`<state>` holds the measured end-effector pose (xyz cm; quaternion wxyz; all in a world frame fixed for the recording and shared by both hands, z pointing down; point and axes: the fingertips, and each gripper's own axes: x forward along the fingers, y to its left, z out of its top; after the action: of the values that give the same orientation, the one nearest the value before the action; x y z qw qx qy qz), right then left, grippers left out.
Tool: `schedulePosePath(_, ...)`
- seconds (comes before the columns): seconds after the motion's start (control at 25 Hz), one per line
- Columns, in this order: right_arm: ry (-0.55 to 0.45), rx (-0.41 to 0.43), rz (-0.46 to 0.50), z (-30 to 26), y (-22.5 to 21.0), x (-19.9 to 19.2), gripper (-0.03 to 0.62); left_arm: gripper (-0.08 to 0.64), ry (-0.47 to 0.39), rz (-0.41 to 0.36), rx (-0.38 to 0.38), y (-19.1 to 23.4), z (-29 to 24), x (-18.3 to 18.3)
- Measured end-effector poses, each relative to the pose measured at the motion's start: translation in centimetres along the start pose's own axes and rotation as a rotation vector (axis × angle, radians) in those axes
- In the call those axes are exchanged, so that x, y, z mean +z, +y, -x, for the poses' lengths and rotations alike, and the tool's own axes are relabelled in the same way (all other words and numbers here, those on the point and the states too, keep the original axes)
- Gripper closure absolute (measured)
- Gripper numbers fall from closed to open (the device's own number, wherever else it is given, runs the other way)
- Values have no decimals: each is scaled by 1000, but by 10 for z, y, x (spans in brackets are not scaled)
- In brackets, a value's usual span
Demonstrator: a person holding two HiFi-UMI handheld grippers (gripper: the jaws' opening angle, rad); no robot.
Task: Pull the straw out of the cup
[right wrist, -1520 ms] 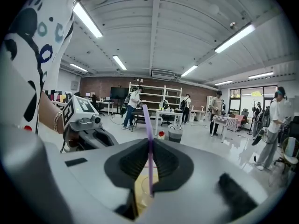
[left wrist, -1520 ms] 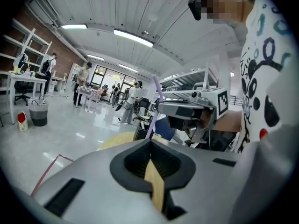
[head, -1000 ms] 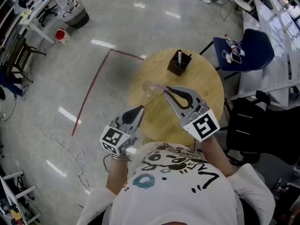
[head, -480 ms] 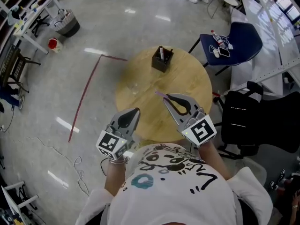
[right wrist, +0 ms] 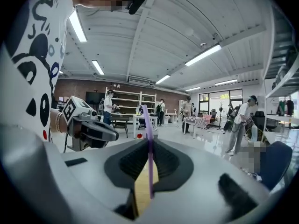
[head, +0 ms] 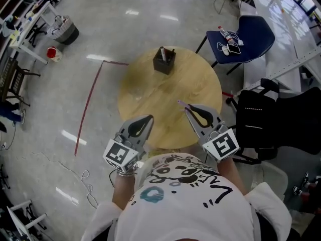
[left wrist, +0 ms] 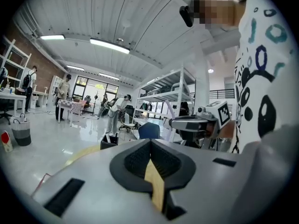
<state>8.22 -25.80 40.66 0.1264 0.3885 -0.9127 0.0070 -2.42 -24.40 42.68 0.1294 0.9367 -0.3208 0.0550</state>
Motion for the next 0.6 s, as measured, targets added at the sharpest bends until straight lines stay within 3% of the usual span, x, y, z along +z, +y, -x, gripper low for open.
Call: schedulePosePath(0.6,-3,-26,0,-1,-16,1,548,545,-11,-27,-61,-4,-16,20)
